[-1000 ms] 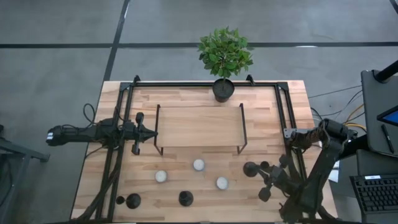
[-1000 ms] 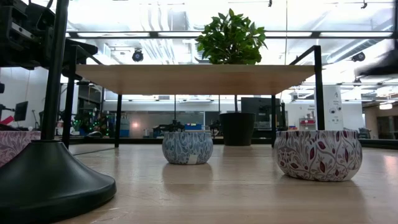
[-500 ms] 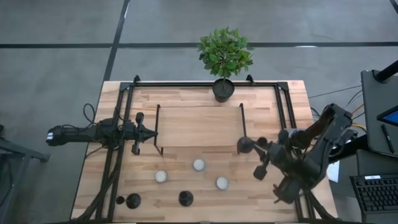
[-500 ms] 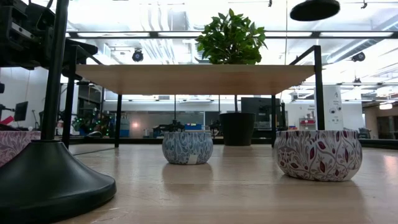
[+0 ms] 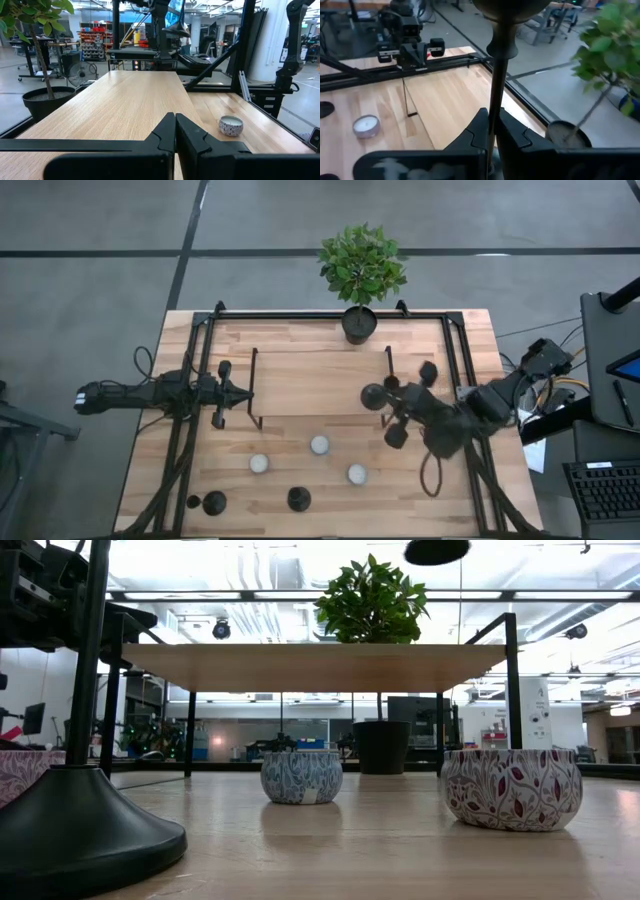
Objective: Pick & Place candle stick holders
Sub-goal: Put the right black candle holder on the shelf
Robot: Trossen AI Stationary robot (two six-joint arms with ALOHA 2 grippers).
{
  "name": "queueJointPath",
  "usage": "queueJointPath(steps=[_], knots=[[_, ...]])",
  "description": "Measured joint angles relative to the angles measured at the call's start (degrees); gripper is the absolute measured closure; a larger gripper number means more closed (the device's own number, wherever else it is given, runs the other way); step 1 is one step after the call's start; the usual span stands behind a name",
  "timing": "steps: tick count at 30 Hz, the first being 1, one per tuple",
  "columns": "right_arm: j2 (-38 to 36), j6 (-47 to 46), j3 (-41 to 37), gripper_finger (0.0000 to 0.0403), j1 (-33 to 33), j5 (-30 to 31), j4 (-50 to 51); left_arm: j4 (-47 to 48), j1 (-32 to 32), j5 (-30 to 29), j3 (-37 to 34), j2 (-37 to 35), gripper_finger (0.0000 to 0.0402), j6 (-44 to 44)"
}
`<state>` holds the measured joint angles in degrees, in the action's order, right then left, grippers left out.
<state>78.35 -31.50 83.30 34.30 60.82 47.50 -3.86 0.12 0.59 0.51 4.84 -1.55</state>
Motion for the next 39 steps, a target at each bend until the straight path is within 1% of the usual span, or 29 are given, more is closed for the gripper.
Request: queueJointPath(steps=[3,8,11,13,17,19,20,24,27,30,33,35,39], knots=[[-0.40,5.52,-0.05,0.0390,-3.80,-3.82,-2.88,0.00,0.00,-0.01,0.00,0.00,0.0392,0.01],[-0.72,10.71,-0.19,0.0390,-10.49,-10.50,-3.93,0.00,0.02,0.01,0.00,0.00,0.0392,0.01],[-0.77,14.68,-0.29,0.0390,-14.56,-16.05,-6.83,0.00,0.02,0.01,0.02,0.00,0.0392,-0.01],[-1.03,19.34,-0.74,0.0390,-17.12,-21.47,-12.04,0.00,0.00,0.01,0.00,0.00,0.0392,0.01],[-1.56,29.01,-2.66,0.0390,-22.47,-36.25,-25.22,0.00,0.01,-0.01,0.00,0.00,0.0392,0.01],[-1.99,31.47,-3.85,0.0390,-25.38,-42.79,-29.02,0.00,0.01,-0.01,0.01,0.00,0.0392,0.01],[-2.24,31.84,-4.30,0.0390,-26.73,-44.34,-29.44,0.00,0.00,0.01,0.02,0.00,0.0392,-0.01],[-3.14,30.51,-7.33,0.0390,-32.53,-46.71,-26.37,0.00,0.00,-0.01,0.01,0.00,0.0392,0.00],[-5.01,28.71,-11.53,0.0390,-36.36,-50.71,-26.91,0.01,0.02,0.00,0.01,0.00,0.0392,0.00],[-8.08,27.58,-16.41,0.0390,-39.16,-52.28,-29.76,0.00,0.02,0.00,0.00,0.00,0.0392,0.00],[-11.58,26.98,-22.66,0.0390,-41.56,-54.86,-34.93,0.00,0.01,0.00,0.01,0.01,0.0392,0.01],[-14.20,25.45,-26.26,0.0390,-42.93,-55.26,-37.56,0.00,0.02,-0.01,0.00,0.00,0.0392,-0.01],[-17.87,22.74,-30.82,0.0390,-45.21,-54.92,-37.47,0.00,0.00,-0.01,0.01,0.00,0.0392,0.01]])
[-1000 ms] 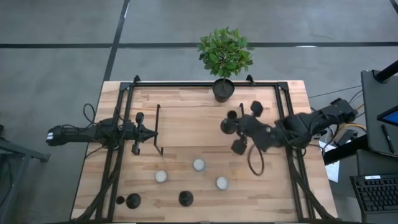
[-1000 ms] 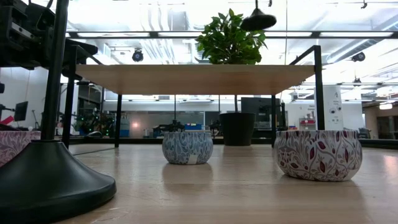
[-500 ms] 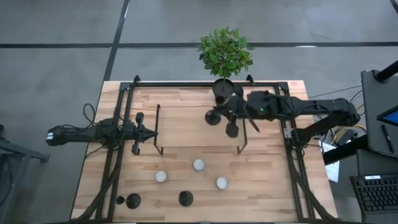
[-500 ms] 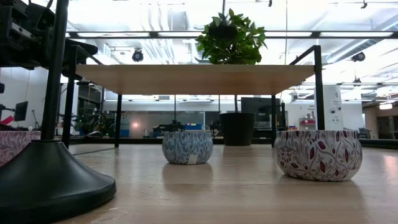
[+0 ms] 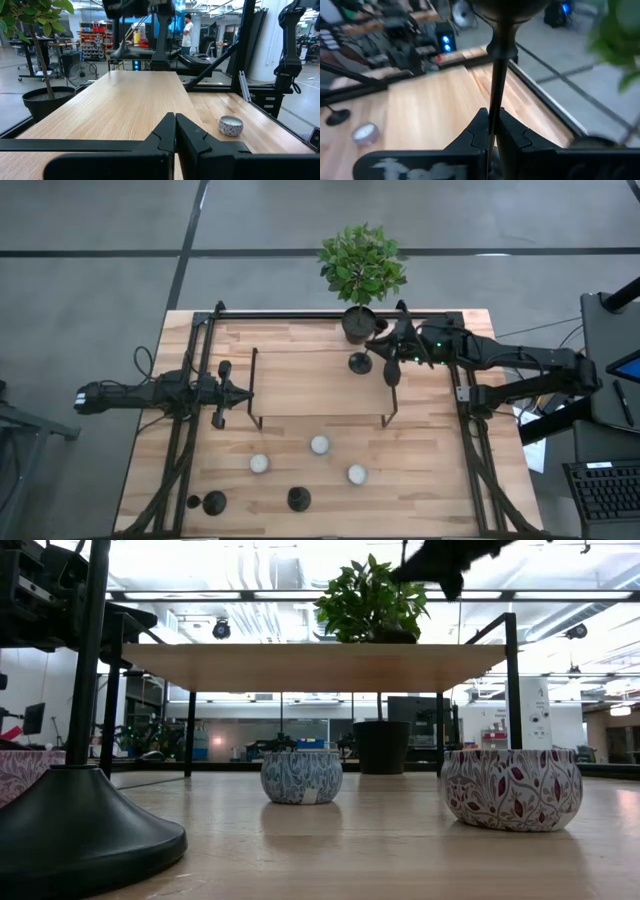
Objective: Pick & Place candle stick holders
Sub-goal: Put the right black candle holder on the shelf
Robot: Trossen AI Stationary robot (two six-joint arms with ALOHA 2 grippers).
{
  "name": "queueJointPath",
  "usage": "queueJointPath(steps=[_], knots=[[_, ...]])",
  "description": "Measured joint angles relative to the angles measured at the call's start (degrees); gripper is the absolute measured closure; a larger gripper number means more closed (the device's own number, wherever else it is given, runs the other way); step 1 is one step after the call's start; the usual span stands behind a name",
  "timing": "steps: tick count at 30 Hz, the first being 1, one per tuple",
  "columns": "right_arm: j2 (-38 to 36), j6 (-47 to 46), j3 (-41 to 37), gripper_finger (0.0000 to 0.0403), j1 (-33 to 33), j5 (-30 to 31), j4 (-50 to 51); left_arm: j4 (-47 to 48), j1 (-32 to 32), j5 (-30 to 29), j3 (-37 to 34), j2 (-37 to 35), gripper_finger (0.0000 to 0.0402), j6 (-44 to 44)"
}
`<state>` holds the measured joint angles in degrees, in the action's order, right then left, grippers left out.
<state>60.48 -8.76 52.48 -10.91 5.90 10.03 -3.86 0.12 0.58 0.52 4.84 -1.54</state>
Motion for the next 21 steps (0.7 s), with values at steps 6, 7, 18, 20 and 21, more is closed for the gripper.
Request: queueJointPath(steps=[6,7,18,20,21], knots=[[-1.25,-1.38,-2.36,0.0390,-0.22,2.16,0.99,0.00,0.01,0.00,-0.01,0.00,0.0392,-0.02],[-0.96,-1.48,-2.45,0.0390,-0.23,2.86,1.96,0.00,0.02,0.01,0.00,0.00,0.0392,-0.01],[0.25,-3.31,-2.46,0.0390,-0.29,7.13,4.58,0.00,0.00,0.00,0.00,0.00,0.0392,-0.01],[0.00,-3.29,-2.46,0.0390,-0.25,9.18,4.87,0.00,0.00,0.01,0.00,0.01,0.0392,-0.01],[-0.02,-3.25,-2.46,0.0390,-0.25,9.53,5.04,0.00,0.02,0.01,-0.01,0.01,0.0392,-0.02]])
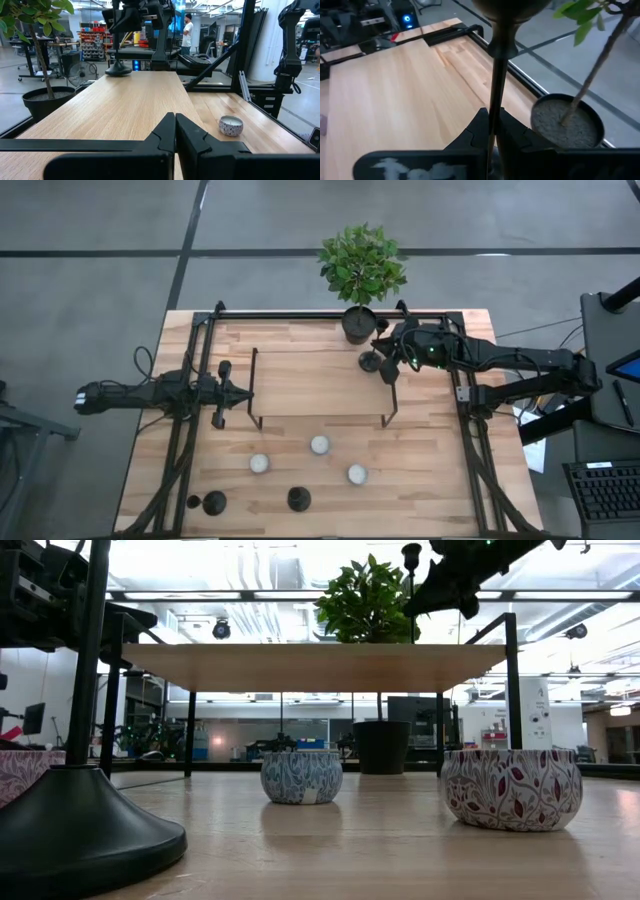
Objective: Pick & Place candle stick holders
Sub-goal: Put the right black candle holder on the shelf
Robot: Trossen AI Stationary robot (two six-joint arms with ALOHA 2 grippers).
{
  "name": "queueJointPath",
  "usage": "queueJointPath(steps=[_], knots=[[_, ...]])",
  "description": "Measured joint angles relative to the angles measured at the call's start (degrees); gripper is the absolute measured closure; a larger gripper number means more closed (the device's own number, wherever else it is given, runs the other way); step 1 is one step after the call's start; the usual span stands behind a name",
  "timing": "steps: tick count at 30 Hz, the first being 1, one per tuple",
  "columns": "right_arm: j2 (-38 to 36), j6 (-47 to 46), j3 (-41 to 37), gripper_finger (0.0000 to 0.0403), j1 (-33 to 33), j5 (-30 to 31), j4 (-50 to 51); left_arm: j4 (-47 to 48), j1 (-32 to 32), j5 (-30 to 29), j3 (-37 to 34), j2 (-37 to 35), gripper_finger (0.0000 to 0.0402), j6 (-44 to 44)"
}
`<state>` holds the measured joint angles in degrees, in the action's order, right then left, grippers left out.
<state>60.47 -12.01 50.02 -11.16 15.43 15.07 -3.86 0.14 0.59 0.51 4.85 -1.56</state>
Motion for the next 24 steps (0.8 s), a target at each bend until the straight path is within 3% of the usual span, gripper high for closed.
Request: queueJointPath(steps=[16,24], knots=[[0.00,-0.09,-0.07,0.0389,0.13,1.05,2.58,0.02,-0.02,-0.01,0.00,0.01,0.0392,0.02],[0.15,-2.18,-0.35,0.0349,0.13,1.04,3.48,0.04,0.00,0.01,0.01,0.01,0.0392,0.00]])
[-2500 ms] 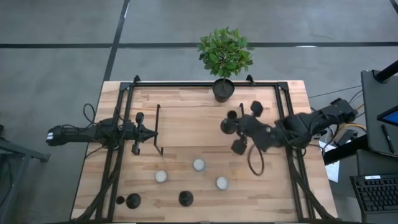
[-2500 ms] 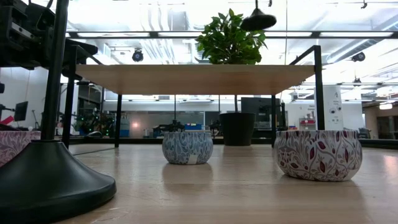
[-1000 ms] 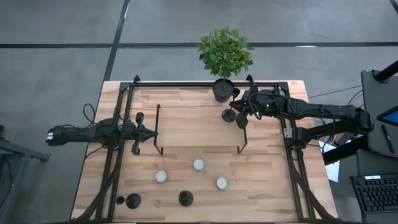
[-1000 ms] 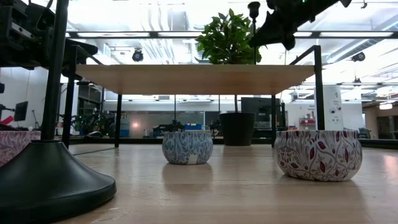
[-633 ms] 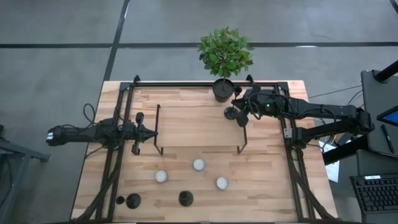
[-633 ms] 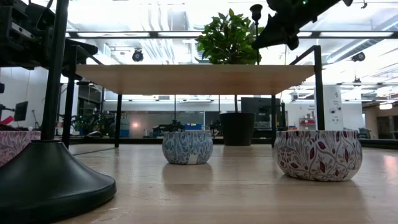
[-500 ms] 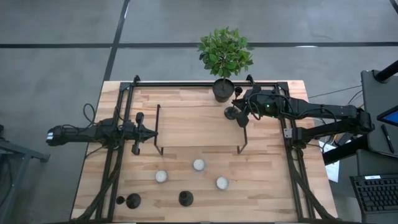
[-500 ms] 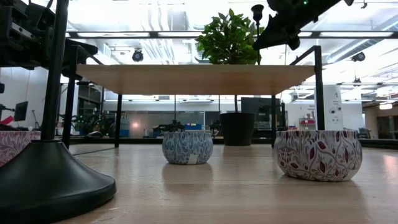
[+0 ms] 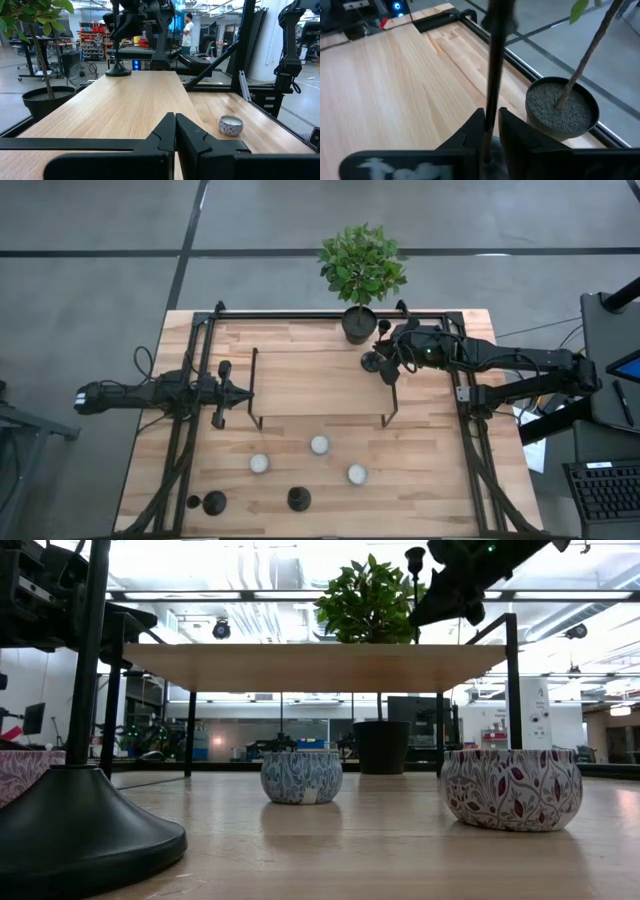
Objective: Pick & Place candle stick holders
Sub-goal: Put the right black candle holder on the shelf, then put the right black candle holder on the shelf aligned with the other black candle holder
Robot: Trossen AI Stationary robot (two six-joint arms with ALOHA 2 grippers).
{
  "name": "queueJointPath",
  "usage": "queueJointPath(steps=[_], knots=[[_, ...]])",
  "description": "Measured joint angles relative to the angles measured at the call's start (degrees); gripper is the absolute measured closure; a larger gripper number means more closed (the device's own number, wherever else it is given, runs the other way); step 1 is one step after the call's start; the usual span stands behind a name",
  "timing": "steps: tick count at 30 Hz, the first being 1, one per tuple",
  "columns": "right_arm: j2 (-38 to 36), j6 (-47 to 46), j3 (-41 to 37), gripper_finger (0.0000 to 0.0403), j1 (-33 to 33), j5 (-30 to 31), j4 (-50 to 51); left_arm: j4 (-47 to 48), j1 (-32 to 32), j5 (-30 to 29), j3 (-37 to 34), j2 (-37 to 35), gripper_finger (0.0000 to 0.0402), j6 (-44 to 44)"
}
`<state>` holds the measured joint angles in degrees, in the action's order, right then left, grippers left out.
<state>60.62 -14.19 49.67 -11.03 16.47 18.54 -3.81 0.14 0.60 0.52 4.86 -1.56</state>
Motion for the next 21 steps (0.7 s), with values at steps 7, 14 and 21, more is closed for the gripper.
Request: queueJointPath(steps=[7,14,21], knots=[[-0.09,-0.64,0.03,0.0307,0.00,0.02,-0.35,0.00,0.00,0.00,-0.01,0.00,0.0392,0.00],[-0.69,-1.50,0.04,0.0265,0.00,0.02,-0.70,0.00,0.00,0.00,0.00,0.00,0.0392,0.01],[-4.52,-1.97,0.07,0.0235,0.03,-0.03,-0.72,-0.02,-0.01,0.00,-0.01,0.00,0.0392,0.00]])
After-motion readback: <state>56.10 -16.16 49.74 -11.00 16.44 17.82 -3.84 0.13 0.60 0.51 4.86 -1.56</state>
